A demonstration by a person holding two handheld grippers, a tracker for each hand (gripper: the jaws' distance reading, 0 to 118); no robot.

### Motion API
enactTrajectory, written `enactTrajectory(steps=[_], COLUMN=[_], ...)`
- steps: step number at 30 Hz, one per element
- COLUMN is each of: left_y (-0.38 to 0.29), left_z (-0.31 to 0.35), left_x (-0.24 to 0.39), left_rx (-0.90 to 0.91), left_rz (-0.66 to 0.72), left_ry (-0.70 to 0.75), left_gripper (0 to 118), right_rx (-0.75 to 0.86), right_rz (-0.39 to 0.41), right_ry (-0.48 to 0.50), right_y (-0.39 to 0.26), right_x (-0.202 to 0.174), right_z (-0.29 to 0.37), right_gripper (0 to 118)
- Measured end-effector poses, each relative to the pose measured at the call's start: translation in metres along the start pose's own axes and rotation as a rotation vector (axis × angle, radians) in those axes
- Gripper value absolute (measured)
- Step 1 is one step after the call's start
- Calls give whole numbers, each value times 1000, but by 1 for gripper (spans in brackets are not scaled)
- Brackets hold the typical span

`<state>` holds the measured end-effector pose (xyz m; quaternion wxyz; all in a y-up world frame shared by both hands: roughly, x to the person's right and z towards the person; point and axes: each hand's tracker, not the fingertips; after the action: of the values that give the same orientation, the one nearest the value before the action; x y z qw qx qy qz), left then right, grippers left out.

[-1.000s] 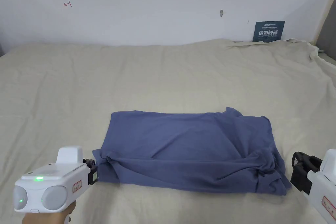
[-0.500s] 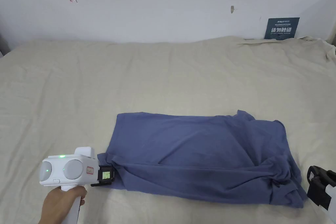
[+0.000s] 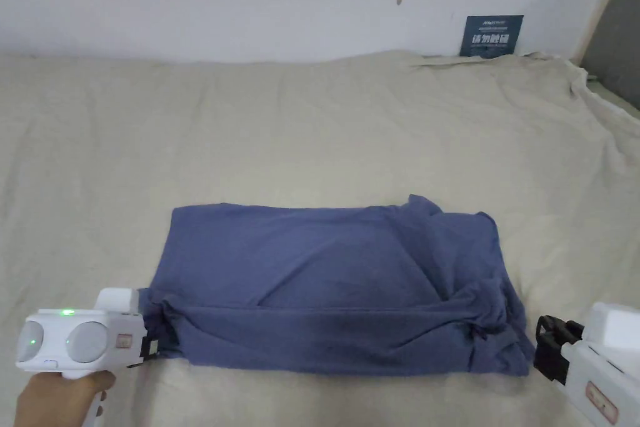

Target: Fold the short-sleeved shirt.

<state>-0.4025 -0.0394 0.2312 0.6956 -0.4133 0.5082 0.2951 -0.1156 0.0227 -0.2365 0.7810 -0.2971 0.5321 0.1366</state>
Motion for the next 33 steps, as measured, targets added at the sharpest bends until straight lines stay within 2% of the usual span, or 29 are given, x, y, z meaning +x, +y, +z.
enactTrajectory(steps=[3, 5, 6, 7, 9, 10, 16, 19, 20, 22, 23, 24, 26, 28, 33], left_y=[-3, -4, -3, -3, -2, -2, -2, -4, -5, -5, -5, -7, -10, -13, -31], left_z=[10, 23, 26, 28, 25, 26, 32, 27, 27, 29, 30, 30, 33, 39, 43], left_x=[-10, -8, -8, -8, -9, -9, -7, -10, -10, -9, -9, -11, -16, -24, -52], left_rx=[44, 48, 53, 59, 67, 72, 71, 68, 66, 64, 63, 64, 71, 80, 88], left_rz=[62, 72, 69, 68, 64, 61, 59, 70, 74, 78, 79, 82, 96, 117, 187], left_ry=[-53, -66, -68, -70, -74, -77, -82, -89, -93, -96, -95, -96, -102, -120, -155], left_gripper=[2, 2, 2, 2, 2, 2, 2, 2, 2, 2, 2, 2, 2, 2, 2], right_rx=[-70, -111, -126, -159, -231, -232, -274, -299, -308, -291, -295, -282, -256, -218, -175], right_rz=[17, 22, 21, 21, 33, 32, 45, 54, 62, 62, 79, 98, 87, 26, -65], right_ry=[-33, -29, -35, -32, -36, -37, -32, -28, -4, 19, 19, 15, 25, 44, 86], right_y=[-8, -14, -17, -21, -24, -26, -32, -34, -35, -36, -36, -36, -34, -29, -25], right_x=[9, 13, 14, 16, 17, 16, 5, 1, 1, -2, -5, -4, 1, 7, 33], right_z=[-25, -42, -51, -60, -78, -85, -110, -117, -116, -110, -107, -103, -95, -80, -52], right_gripper=[1, 8, 20, 38, 81, 90, 89, 84, 77, 39, 14, 8, 8, 8, 7])
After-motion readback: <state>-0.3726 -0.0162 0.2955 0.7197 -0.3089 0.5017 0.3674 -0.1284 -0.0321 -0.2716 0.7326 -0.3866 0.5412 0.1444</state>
